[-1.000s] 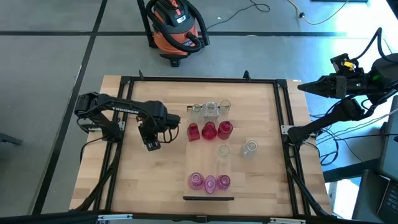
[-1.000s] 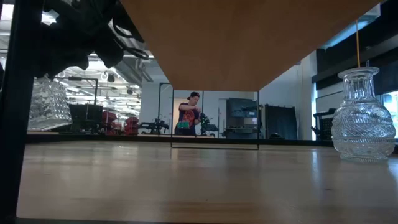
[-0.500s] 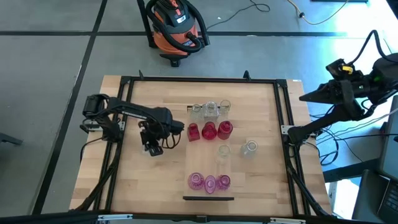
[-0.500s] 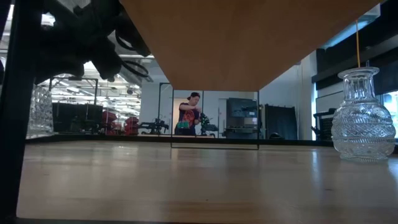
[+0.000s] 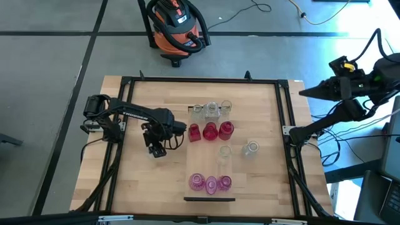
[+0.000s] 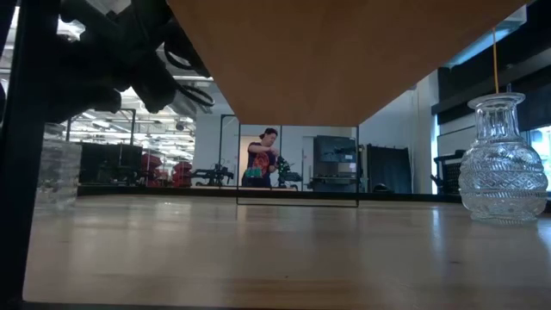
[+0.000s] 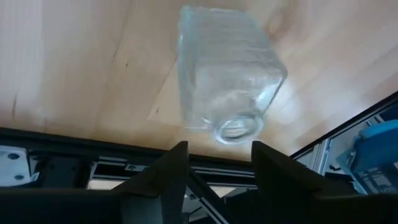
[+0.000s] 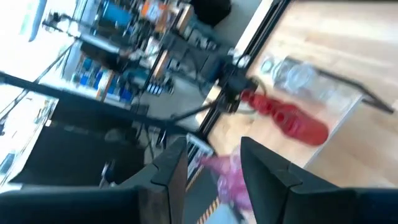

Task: Sort vases onto shelf
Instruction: Put the transparent vase on the shelf aligned with the transparent vase on the bottom

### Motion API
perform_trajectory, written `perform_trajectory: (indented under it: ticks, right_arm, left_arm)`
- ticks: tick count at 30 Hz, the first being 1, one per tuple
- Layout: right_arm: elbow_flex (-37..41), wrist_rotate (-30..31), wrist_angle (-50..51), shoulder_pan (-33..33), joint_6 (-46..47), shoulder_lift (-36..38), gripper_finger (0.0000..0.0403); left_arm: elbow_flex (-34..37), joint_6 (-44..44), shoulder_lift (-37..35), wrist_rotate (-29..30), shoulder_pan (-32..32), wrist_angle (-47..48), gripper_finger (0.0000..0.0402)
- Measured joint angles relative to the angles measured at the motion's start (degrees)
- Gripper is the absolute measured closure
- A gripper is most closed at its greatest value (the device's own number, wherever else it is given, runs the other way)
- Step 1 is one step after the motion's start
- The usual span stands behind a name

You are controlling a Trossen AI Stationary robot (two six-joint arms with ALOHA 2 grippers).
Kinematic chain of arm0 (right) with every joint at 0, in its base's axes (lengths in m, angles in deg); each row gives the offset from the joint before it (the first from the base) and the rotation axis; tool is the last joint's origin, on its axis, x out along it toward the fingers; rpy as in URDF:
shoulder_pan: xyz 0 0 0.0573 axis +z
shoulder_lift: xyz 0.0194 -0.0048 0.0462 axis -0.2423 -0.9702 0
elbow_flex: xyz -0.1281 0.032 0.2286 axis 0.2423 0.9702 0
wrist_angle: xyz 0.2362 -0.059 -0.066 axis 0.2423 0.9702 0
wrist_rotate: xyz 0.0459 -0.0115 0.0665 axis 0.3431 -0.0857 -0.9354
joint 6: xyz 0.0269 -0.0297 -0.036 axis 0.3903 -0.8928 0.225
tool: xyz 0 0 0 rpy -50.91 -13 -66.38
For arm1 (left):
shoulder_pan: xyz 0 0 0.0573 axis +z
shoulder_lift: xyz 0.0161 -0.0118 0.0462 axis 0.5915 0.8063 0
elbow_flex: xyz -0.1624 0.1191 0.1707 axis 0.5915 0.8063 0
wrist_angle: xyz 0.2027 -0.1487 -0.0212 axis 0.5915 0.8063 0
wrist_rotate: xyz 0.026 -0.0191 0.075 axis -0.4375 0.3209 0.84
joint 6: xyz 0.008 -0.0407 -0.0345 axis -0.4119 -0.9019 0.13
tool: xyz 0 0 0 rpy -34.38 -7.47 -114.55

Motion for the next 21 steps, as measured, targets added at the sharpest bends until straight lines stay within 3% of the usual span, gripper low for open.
perform_trajectory:
  ticks: [9, 15, 18, 21]
  right_arm:
    - [0.0, 10.8, 0.9, 0.0, -7.5, -1.3, 0.0271]
    - [0.0, 18.8, 1.0, 0.0, -17.9, -5.2, 0.0271]
    - [0.0, 21.4, 1.0, 0.0, -22.5, -8.7, 0.0271]
    - [0.0, 22.4, 1.3, 0.0, -29.0, -13.4, 0.0271]
  left_arm:
    - [-1.7, 1.1, -0.5, 0.9, 0.2, 0.5, 0.0189]
    - [-4.8, -2.3, -6.7, 2.7, -0.2, 1.0, 0.0192]
    - [-4.9, -7.9, -13.0, 6.8, -2.6, -2.5, 0.0203]
    - [-4.9, -21.1, -21.4, 17.3, -8.1, -9.8, 0.0211]
